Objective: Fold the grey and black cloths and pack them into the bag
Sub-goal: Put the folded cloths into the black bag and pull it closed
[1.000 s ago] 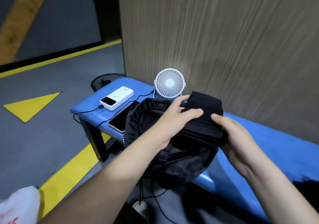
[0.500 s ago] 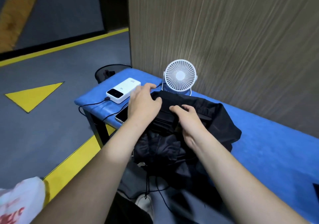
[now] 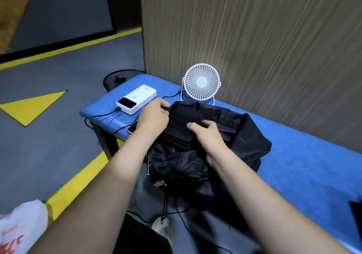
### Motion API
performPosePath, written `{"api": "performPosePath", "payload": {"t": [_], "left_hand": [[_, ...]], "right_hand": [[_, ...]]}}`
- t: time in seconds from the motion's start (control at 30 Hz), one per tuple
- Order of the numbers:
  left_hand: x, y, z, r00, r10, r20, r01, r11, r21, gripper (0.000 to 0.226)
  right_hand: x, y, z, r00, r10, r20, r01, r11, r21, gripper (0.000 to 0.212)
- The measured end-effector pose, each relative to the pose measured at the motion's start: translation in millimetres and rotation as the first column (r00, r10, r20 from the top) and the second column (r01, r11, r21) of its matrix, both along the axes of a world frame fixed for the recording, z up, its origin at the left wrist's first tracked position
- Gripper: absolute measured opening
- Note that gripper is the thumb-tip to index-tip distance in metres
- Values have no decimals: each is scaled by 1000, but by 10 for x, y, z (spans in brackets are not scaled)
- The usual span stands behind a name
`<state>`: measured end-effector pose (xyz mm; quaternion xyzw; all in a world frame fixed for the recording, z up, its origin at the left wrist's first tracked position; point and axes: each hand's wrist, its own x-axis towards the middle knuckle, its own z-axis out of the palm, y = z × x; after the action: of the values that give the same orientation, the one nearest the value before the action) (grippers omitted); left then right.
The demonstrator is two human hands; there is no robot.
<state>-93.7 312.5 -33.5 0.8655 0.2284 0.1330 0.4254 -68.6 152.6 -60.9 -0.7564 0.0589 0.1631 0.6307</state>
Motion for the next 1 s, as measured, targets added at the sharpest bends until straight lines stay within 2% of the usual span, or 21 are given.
{"api": "performPosePath", "payload": {"t": [0.1, 0.23, 0.37, 0.47, 0.53, 0.67, 0.77, 0.8, 0.83, 0.9, 0.93, 1.0], "left_hand": [[11, -13, 19, 993, 21, 115, -16, 999, -49, 22], [-7, -32, 80, 966, 57, 253, -42, 997, -65, 24], [1, -37, 97, 950, 57, 306, -49, 998, -35, 24], [21, -89, 60, 962, -21, 273, -1, 997, 81, 25], [15, -174, 37, 960, -105, 258, 42, 970, 238, 23], [6, -404, 24, 906, -385, 176, 242, 812, 531, 22], [19, -487, -28, 863, -497, 91, 393, 774, 496, 20], [27, -487, -50, 856, -510, 79, 418, 775, 473, 19], [36, -484, -72, 853, -518, 65, 433, 772, 466, 18], [48, -483, -113, 851, -524, 20, 448, 746, 493, 16], [43, -497, -130, 850, -526, -19, 458, 722, 519, 19], [21, -534, -169, 844, -526, -106, 480, 654, 585, 28]], "right_hand": [[-13, 27, 12, 997, 51, 55, -45, 995, -91, 78], [4, 75, -28, 985, 102, 137, -56, 951, -303, 84], [-26, 35, 1, 972, 197, 126, -120, 884, -452, 78], [-36, 69, -9, 958, 250, 137, -128, 806, -577, 80], [-20, 87, -32, 954, 261, 149, -117, 780, -615, 81], [27, 2, -25, 936, 304, 177, -133, 772, -622, 67], [36, -197, -9, 893, 383, 235, -173, 775, -608, 56], [30, -285, 6, 865, 434, 253, -174, 732, -659, 52], [14, -375, 25, 823, 506, 259, -159, 642, -750, 49], [-44, -542, 57, 723, 657, 214, -94, 400, -911, 48], [-76, -612, 70, 681, 712, 173, -71, 299, -952, 51], [-122, -716, 63, 623, 776, 96, -60, 170, -984, 57]]}}
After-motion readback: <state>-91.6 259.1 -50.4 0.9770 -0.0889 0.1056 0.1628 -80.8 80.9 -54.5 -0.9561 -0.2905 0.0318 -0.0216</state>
